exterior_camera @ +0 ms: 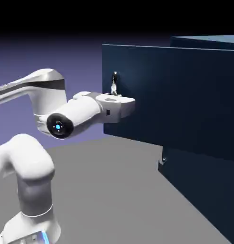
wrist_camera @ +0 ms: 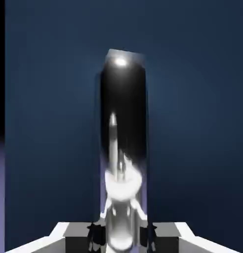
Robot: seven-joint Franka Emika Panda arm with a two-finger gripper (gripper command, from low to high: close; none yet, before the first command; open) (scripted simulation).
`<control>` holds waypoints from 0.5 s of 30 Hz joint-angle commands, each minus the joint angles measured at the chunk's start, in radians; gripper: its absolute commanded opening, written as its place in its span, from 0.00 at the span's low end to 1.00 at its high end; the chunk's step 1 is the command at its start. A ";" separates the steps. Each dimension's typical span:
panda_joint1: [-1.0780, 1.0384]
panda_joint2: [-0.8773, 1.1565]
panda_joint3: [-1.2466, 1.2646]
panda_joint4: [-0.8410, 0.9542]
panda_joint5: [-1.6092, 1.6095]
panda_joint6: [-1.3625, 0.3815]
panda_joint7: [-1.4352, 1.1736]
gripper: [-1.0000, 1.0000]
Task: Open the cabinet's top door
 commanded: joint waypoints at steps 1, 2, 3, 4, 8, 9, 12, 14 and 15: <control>-0.025 -0.002 -0.023 0.007 -0.022 -0.042 0.002 0.00; -0.048 -0.004 -0.048 0.016 -0.045 -0.086 0.005 0.00; -0.068 -0.004 -0.077 0.026 -0.072 -0.129 0.008 0.00; -0.086 -0.004 -0.106 0.038 -0.099 -0.173 0.011 0.00; -0.133 0.014 -0.224 0.107 -0.200 -0.347 0.014 0.00; -0.137 0.021 -0.254 0.129 -0.225 -0.390 0.014 0.00; -0.131 0.046 -0.343 0.211 -0.298 -0.521 0.013 0.00; -0.109 0.064 -0.399 0.277 -0.343 -0.608 0.013 0.00; -0.094 0.073 -0.425 0.313 -0.364 -0.651 0.014 0.00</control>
